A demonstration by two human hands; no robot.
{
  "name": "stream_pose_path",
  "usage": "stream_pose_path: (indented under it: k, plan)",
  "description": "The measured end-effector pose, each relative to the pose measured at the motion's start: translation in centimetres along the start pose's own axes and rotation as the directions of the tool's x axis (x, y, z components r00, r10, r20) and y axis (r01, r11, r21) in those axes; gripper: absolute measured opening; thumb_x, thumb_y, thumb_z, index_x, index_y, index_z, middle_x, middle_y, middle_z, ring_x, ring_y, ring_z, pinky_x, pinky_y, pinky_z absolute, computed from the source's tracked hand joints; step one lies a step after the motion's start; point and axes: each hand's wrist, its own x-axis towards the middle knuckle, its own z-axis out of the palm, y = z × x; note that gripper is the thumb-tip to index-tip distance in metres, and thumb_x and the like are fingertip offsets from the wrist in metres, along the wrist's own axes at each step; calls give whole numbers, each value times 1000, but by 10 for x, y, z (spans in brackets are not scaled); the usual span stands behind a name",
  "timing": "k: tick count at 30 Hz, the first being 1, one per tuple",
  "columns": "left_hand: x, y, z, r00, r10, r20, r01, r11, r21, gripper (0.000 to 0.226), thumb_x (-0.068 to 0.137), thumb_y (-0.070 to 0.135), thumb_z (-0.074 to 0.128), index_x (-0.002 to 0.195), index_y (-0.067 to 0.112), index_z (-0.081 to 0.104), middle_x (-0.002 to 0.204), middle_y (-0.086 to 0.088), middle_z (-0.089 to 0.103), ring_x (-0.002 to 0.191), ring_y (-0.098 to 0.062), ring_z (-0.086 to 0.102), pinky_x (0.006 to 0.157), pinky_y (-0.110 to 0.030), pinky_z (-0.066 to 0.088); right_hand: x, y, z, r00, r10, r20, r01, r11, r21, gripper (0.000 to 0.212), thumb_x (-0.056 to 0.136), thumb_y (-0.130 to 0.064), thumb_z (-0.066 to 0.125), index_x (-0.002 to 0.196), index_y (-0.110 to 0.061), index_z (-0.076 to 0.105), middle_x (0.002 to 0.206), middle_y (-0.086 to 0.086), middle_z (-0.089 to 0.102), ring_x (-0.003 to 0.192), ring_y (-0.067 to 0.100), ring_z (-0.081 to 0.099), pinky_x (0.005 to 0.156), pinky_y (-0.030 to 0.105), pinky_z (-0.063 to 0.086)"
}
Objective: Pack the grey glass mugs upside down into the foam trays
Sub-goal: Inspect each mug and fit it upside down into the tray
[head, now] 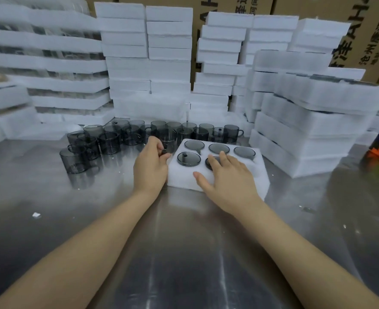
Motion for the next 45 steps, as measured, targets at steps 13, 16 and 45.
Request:
stream_pose_path:
  k: [13,16,45]
  plan:
    - [-20,43,-4,868,494,41,-477,855,-202,24,83,-5,54,87,17,46,90,-7,63,92,-7,59,78,-29,49,5,16,-3,944,105,-314,167,667,726,78,83,-17,72,145,-38,30,142,-7,48,127,3,46,101,14,39]
    - [-22,43,-1,876,482,28,-463,855,-231,12,86,2,52,94,10,53,91,-7,61,86,-15,59,76,-33,50,5,19,-1,950,125,-287,134,665,735,70,78,-21,78,139,-27,42,133,-9,54,123,4,50,100,15,41]
    - [-19,36,-3,855,334,396,-404,908,107,38,93,47,46,103,16,66,102,8,67,97,-17,59,99,-29,32,14,62,-38,937,348,-15,-332,907,258,53,79,-52,56,129,-34,53,113,-2,45,103,25,57,76,32,42]
